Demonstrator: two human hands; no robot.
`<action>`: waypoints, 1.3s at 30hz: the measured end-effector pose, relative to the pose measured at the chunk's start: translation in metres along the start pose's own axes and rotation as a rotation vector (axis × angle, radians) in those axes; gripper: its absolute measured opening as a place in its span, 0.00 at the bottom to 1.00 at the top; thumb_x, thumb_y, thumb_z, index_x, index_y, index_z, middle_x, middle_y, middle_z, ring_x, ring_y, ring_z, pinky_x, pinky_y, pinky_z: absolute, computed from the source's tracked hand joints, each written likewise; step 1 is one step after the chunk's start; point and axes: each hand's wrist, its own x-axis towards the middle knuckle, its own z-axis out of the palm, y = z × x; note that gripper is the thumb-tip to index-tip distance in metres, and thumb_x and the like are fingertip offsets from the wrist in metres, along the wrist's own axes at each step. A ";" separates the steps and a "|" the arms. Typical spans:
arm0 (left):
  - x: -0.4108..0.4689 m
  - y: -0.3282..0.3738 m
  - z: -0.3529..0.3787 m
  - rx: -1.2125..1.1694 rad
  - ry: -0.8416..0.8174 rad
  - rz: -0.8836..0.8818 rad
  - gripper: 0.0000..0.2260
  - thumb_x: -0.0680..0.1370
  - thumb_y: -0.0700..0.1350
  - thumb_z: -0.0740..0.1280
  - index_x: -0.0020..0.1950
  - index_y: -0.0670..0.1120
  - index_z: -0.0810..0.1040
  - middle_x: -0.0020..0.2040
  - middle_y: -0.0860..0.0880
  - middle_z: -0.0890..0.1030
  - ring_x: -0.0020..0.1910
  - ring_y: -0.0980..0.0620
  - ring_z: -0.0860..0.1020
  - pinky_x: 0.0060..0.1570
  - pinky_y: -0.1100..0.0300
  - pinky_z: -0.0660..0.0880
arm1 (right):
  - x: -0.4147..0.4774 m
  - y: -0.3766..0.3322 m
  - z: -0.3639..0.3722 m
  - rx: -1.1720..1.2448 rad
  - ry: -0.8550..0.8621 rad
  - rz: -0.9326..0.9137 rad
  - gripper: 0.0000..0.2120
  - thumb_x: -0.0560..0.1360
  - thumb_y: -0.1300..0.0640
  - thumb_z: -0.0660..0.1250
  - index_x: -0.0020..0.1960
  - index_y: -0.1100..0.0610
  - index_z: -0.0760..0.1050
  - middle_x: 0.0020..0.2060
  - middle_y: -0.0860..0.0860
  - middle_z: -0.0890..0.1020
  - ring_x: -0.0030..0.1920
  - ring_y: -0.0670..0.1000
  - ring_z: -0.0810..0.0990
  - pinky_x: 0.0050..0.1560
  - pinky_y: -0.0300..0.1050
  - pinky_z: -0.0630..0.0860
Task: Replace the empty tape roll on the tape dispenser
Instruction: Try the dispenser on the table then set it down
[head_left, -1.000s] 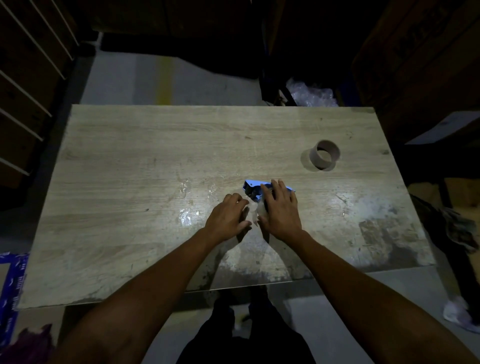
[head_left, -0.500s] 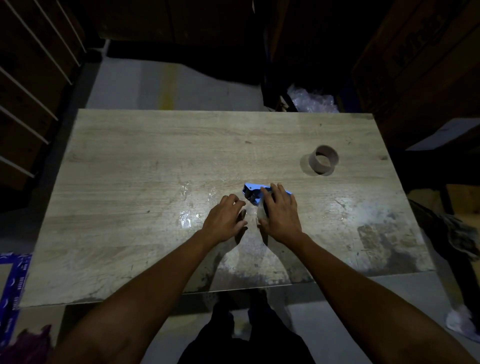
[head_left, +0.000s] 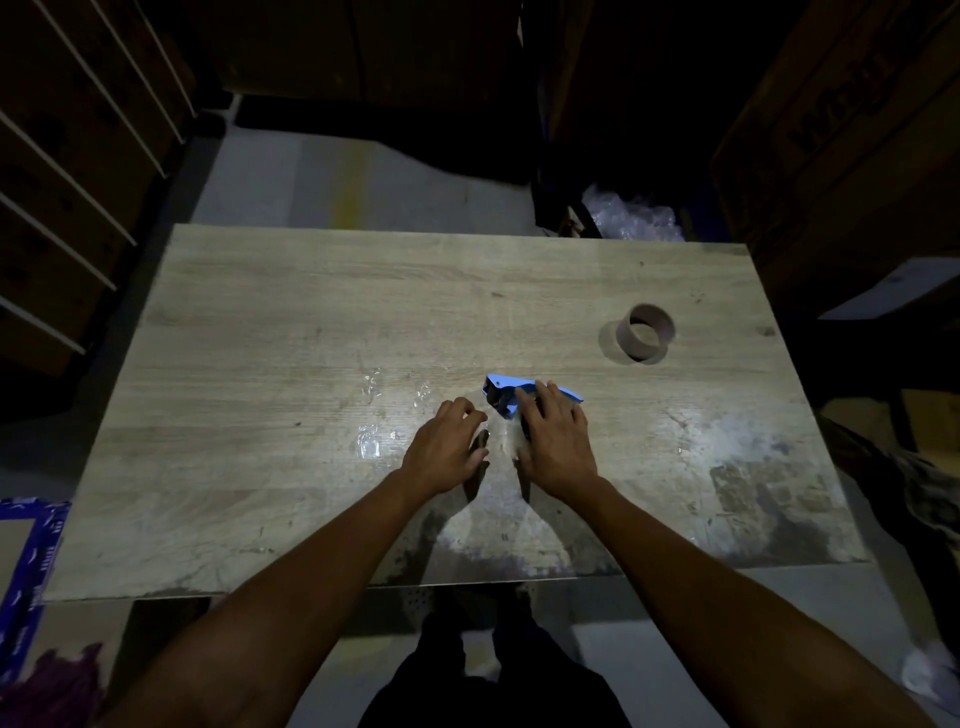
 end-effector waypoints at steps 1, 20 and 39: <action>0.000 0.000 0.001 0.001 0.000 -0.002 0.21 0.74 0.52 0.70 0.65 0.47 0.74 0.62 0.47 0.73 0.60 0.47 0.72 0.47 0.52 0.78 | -0.001 0.000 0.000 0.003 0.000 -0.002 0.35 0.75 0.52 0.67 0.78 0.53 0.56 0.78 0.58 0.57 0.79 0.59 0.52 0.75 0.61 0.57; -0.006 0.018 0.013 -0.012 -0.049 0.021 0.22 0.72 0.58 0.71 0.60 0.47 0.74 0.61 0.48 0.73 0.59 0.50 0.71 0.47 0.55 0.76 | 0.003 -0.005 0.003 -0.019 -0.022 -0.032 0.37 0.73 0.45 0.68 0.77 0.50 0.57 0.78 0.57 0.56 0.79 0.57 0.49 0.74 0.62 0.53; -0.001 0.036 0.009 0.002 0.040 0.084 0.09 0.78 0.49 0.66 0.54 0.46 0.74 0.54 0.47 0.76 0.55 0.48 0.73 0.41 0.59 0.67 | -0.006 0.006 -0.001 0.017 0.006 -0.033 0.33 0.73 0.45 0.68 0.74 0.52 0.62 0.76 0.57 0.61 0.78 0.59 0.53 0.72 0.66 0.58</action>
